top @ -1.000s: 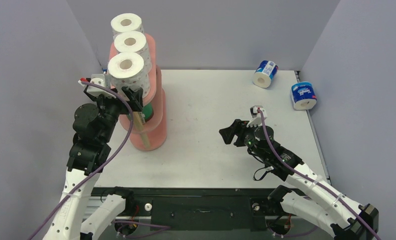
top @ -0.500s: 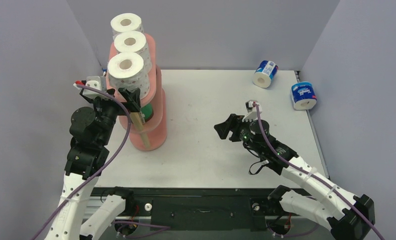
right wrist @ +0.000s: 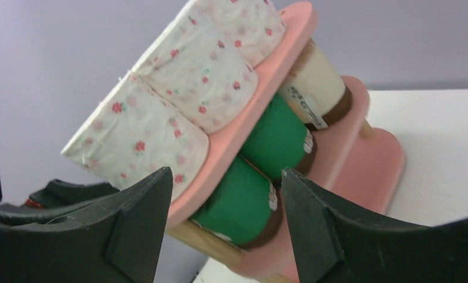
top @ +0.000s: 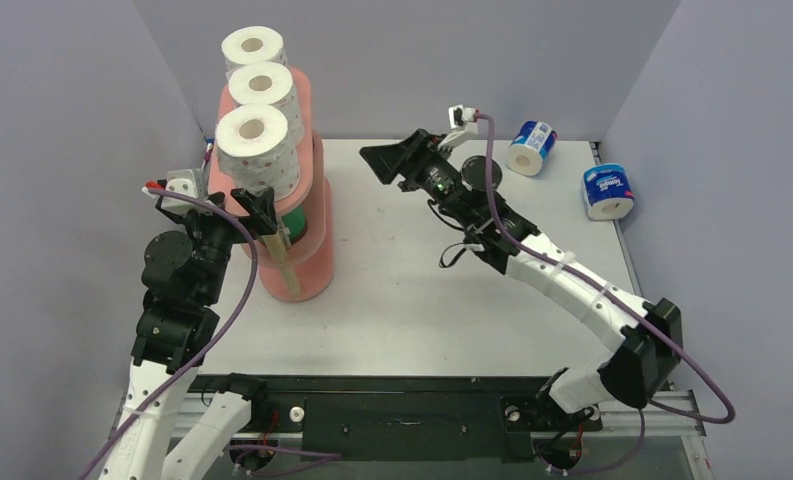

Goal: Place and organize the paper towels onto the shelf
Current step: Adjust the paper towel on the shelf.

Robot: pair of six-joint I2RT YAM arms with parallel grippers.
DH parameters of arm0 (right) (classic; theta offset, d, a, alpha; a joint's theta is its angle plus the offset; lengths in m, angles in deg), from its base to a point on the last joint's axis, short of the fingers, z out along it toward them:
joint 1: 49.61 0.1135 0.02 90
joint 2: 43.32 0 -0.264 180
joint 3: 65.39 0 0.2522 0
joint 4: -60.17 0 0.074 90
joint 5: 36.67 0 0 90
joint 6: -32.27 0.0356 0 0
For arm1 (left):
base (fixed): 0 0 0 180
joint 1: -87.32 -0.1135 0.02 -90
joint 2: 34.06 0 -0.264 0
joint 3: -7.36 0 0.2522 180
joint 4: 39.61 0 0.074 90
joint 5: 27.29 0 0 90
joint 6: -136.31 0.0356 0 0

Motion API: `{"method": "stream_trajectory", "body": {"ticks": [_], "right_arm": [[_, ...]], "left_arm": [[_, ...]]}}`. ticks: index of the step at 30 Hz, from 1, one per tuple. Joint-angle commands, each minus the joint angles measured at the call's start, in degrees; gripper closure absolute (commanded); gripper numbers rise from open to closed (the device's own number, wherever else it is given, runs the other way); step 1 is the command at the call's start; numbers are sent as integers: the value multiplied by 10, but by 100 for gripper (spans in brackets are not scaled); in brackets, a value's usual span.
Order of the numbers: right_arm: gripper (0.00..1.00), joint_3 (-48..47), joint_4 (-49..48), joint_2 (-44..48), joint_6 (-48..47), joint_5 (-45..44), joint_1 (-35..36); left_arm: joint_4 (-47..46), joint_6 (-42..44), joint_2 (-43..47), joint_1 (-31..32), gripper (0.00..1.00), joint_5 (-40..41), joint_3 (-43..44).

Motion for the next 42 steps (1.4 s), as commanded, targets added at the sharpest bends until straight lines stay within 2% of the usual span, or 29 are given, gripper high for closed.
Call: {"method": "stream_trajectory", "body": {"ticks": [1,5,10,16,26,42], "right_arm": [[37,-87,-108,-89,54,49,2],[39,-125,-208,-154,101,64,0],[42,-205,-260,-228,164,72,-5],[52,-223,-333,-279,226,50,-16],[63,-337,-262,-350,224,65,-10],[65,-420,-208,-412,234,87,4]], "left_arm": [[-33,-20,-2,2,4,8,-3],[-42,-29,1,2,4,6,-10],[-44,-36,2,2,4,6,-13],[-40,-32,11,2,4,10,-20],[-50,-32,6,2,4,11,-27],[-52,-35,10,2,4,17,-36]]}}
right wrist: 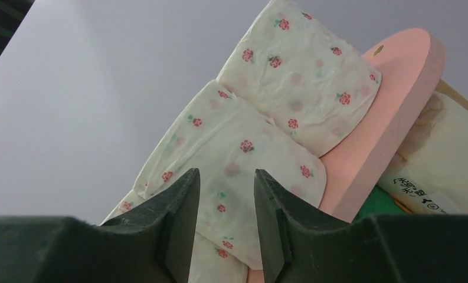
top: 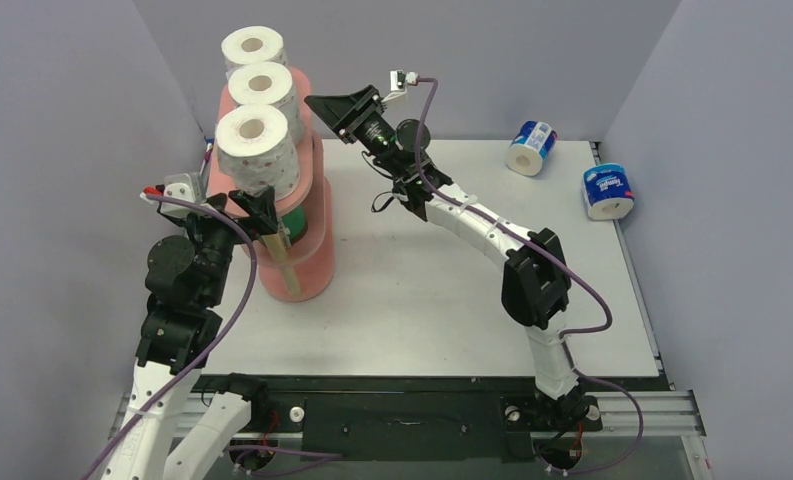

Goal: Place and organize the paper towels onto the shelf
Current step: Adjust the paper towel on the shelf.

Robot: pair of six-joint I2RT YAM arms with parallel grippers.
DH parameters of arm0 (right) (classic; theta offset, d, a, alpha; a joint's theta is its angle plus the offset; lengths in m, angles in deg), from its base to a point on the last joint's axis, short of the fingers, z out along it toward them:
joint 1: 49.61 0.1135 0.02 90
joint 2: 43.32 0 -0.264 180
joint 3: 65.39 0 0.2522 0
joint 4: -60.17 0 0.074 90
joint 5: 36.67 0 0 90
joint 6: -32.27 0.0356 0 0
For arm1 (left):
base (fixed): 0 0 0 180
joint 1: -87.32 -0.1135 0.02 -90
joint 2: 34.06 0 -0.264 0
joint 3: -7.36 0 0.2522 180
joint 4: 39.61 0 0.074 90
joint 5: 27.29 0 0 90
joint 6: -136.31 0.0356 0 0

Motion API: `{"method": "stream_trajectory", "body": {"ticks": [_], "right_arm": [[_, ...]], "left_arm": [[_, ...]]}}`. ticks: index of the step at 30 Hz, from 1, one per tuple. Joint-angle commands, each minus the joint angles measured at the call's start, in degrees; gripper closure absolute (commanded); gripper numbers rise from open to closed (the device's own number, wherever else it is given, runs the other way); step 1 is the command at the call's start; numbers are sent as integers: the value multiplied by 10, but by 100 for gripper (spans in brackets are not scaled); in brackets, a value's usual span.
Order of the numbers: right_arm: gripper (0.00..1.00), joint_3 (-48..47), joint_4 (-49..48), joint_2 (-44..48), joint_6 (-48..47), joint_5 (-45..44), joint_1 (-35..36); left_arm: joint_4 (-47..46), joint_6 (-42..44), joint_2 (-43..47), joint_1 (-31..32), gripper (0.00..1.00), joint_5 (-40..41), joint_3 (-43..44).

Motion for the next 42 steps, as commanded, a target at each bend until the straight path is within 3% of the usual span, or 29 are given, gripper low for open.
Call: {"method": "stream_trajectory", "body": {"ticks": [1,42], "right_arm": [[65,-53,4,-11,4,19,9],[65,-114,40,-62,21,50,34]], "left_arm": [[-22,-6,3,2,4,9,-8],[-14,-13,15,2,4,14,-20]]}}
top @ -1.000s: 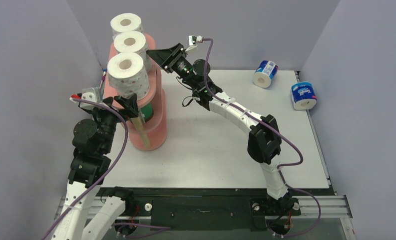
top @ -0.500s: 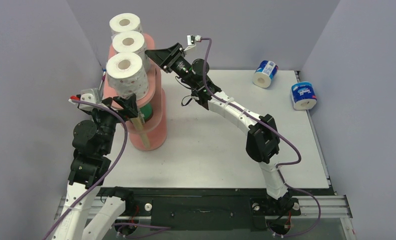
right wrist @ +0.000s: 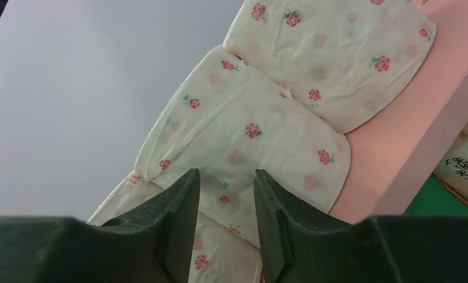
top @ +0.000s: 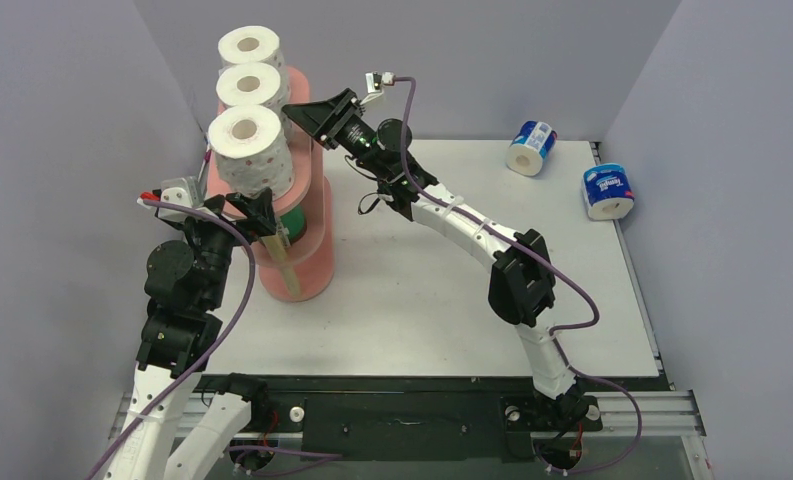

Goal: Place and organize the paper towels onto the shelf
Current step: Adjust the paper towel on the shelf.

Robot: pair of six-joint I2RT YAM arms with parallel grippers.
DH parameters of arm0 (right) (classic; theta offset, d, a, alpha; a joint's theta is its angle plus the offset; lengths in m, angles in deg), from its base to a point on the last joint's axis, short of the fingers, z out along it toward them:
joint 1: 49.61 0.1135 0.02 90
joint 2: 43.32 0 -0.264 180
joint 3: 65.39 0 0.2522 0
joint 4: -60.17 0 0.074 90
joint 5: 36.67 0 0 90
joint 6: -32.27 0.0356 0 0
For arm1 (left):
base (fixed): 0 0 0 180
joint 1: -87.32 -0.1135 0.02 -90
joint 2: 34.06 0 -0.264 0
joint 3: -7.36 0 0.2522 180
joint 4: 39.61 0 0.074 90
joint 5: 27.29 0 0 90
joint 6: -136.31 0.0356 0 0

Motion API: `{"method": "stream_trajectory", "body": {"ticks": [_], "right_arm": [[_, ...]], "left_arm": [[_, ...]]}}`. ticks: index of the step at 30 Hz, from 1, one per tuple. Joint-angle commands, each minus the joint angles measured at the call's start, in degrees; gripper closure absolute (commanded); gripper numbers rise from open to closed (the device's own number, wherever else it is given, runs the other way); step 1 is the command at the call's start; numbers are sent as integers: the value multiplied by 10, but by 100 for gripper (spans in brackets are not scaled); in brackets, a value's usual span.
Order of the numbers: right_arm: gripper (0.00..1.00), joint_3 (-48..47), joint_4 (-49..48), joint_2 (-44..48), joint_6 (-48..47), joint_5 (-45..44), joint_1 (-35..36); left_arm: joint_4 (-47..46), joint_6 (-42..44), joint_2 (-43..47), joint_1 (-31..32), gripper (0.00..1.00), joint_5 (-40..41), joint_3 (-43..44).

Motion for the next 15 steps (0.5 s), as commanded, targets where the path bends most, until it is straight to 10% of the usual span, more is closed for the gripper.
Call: {"method": "stream_trajectory", "body": {"ticks": [1,15], "right_arm": [[65,-27,-9,-9,7,17,7],[62,8,-35,25,20,19,-5]], "left_arm": [[-1,-9,1,2,4,5,-5],[-2,-8,-4,2,4,12,0]]}}
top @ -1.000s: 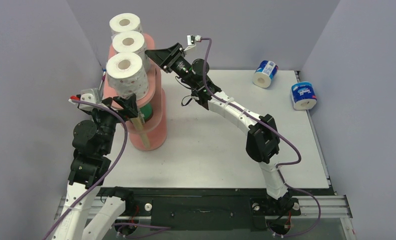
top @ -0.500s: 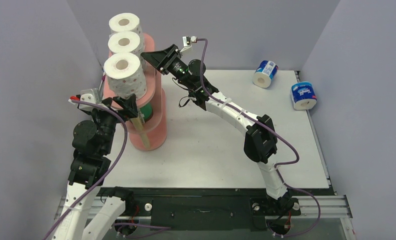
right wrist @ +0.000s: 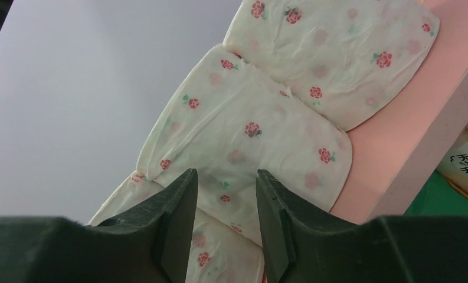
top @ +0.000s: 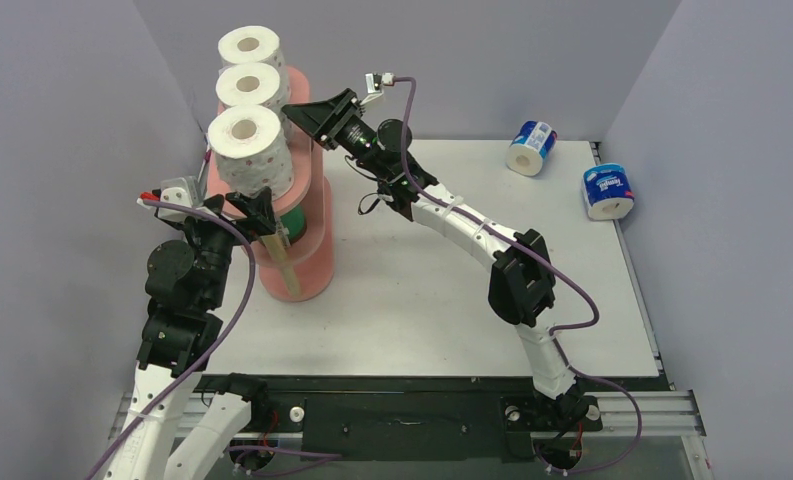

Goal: Place and organize the paper towels onto the shelf
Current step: Adjust the paper towel on the shelf, then pick up the paper towel from the corner of the board.

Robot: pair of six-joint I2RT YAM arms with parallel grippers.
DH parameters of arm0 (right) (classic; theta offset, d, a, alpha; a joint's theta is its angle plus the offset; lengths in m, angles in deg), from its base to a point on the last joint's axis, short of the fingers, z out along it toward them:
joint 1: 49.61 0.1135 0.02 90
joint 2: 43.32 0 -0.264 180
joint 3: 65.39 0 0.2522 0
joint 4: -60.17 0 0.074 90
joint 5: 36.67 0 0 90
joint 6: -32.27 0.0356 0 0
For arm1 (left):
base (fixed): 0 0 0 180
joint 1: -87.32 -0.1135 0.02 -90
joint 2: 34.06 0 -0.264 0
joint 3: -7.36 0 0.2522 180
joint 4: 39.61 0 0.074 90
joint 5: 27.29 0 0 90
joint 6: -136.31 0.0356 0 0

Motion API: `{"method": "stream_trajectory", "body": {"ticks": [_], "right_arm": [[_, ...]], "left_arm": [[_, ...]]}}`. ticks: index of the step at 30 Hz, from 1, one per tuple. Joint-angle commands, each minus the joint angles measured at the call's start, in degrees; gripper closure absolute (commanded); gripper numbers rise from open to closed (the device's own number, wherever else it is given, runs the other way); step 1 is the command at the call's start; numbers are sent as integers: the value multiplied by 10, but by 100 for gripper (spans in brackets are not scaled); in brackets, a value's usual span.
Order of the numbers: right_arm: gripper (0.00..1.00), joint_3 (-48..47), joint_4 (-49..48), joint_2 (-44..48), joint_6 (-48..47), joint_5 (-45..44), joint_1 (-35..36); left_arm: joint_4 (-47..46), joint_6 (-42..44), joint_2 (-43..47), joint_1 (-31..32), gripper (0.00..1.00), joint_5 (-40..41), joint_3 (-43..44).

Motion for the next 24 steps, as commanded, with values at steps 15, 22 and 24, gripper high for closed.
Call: {"method": "stream_trajectory", "body": {"ticks": [15,22,24], "right_arm": [[20,159,-59,192,17,29,-52],[17,348,-7,353,-67,-7,-63],[17,399,22,401,-105,-22,-64]], "left_arm": [[144,0,58,2,4,99,100],[143,16,64,2,4,123,208],[128,18,56,2,4,93,238]]}}
